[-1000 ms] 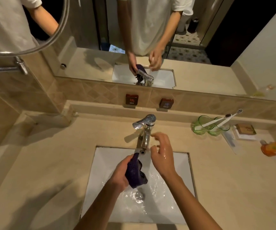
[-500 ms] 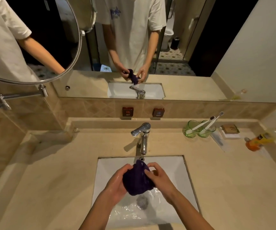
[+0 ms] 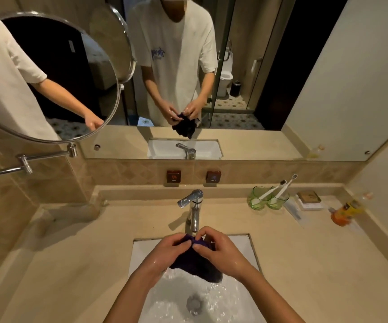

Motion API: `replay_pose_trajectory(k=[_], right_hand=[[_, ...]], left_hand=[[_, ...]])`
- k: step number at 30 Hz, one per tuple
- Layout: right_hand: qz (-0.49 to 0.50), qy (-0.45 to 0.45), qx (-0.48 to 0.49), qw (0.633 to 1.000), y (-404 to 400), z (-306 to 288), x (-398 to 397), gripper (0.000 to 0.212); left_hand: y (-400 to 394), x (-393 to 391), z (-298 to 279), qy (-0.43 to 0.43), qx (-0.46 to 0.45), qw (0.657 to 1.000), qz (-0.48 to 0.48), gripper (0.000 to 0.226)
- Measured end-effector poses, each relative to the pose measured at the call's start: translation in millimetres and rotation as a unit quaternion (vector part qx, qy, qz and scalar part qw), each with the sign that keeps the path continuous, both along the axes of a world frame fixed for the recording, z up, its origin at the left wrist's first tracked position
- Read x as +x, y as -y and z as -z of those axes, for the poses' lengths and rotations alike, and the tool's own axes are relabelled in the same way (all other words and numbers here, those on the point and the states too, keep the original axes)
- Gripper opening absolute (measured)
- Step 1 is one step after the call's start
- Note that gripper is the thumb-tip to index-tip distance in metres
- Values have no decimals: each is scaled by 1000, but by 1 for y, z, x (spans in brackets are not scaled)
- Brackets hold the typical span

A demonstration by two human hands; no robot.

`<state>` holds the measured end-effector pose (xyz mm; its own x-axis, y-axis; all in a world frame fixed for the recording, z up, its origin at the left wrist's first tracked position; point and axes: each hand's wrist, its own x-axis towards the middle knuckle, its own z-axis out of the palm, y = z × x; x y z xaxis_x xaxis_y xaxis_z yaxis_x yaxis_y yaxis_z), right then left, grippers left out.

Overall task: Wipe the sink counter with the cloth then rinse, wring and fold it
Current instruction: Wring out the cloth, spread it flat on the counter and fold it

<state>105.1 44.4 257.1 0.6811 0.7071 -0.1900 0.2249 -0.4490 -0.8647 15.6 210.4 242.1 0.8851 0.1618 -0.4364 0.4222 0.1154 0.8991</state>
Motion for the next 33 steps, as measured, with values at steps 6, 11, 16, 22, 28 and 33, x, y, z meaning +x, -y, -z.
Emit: replay_pose_trajectory(k=[6, 11, 16, 22, 28, 33], right_hand=[[11, -54, 31, 998, 21, -45, 14, 25], [19, -55, 65, 996, 42, -65, 32, 10], [-33, 44, -28, 998, 50, -81, 46, 13], [-43, 149, -1, 988, 45, -105, 40, 15], [-106, 186, 22, 977, 26, -108, 18, 9], [-69, 215, 53, 973, 14, -113, 6, 10]], left_hand=[[30, 5, -35, 112, 88, 985, -102, 24], [53, 8, -54, 149, 66, 979, -122, 23], [65, 5, -66, 156, 47, 978, -128, 20], [68, -10, -74, 162, 97, 976, -109, 37], [54, 0, -85, 132, 189, 972, -37, 40], [40, 5, -102, 184, 159, 968, 53, 26]])
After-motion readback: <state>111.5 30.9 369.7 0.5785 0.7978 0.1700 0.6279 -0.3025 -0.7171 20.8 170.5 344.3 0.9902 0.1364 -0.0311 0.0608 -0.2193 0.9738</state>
